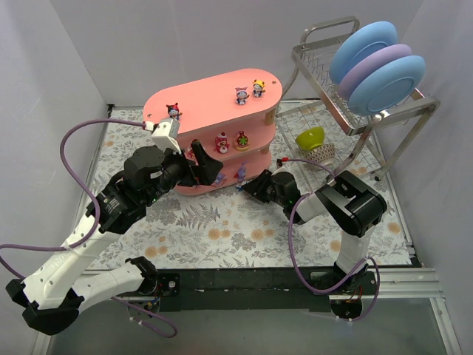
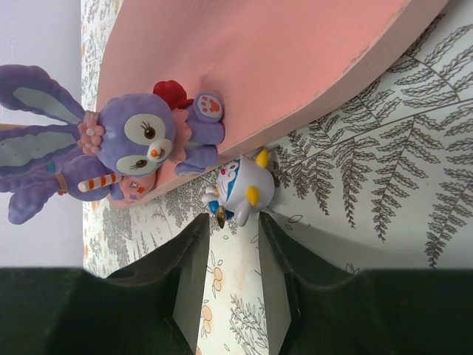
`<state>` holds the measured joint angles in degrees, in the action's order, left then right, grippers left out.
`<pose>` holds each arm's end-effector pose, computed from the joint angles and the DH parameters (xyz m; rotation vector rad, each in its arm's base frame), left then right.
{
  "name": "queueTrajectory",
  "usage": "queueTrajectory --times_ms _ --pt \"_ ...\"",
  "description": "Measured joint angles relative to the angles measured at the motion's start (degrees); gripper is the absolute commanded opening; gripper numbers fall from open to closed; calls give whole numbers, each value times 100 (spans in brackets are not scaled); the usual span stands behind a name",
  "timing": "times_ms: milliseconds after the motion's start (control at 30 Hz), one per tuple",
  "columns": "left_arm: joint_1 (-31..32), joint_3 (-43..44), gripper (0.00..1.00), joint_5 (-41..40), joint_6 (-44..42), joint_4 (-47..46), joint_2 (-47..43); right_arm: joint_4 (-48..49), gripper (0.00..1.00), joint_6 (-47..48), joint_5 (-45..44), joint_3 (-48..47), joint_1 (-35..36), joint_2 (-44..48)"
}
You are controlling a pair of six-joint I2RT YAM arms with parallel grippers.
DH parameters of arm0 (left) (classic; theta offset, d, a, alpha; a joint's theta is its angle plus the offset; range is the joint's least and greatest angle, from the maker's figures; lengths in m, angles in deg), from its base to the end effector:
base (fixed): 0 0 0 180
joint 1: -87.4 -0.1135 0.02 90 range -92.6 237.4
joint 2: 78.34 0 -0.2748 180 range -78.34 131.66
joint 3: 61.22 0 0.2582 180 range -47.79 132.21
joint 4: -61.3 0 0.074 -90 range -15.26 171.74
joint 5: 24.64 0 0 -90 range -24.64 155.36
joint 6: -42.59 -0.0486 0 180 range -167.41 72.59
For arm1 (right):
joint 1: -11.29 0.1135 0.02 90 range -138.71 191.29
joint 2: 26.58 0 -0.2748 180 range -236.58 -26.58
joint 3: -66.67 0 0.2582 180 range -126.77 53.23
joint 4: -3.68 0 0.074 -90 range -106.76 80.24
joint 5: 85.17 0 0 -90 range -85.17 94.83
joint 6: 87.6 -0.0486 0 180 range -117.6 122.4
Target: Place and organize the plastic toys onto the shelf
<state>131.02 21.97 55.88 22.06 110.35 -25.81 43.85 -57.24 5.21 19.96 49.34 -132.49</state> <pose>0.1435 -0.1257 0.4248 -0.5827 1.9865 -1.1492 0.2702 0.2119 0.1160 0.3846 2.0434 1.1206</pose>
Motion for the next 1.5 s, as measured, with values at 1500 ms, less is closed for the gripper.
queueTrajectory --times_ms 1500 --pt "0 -901 98 407 369 -9 -70 619 1 1067 1241 1456 22 1528"
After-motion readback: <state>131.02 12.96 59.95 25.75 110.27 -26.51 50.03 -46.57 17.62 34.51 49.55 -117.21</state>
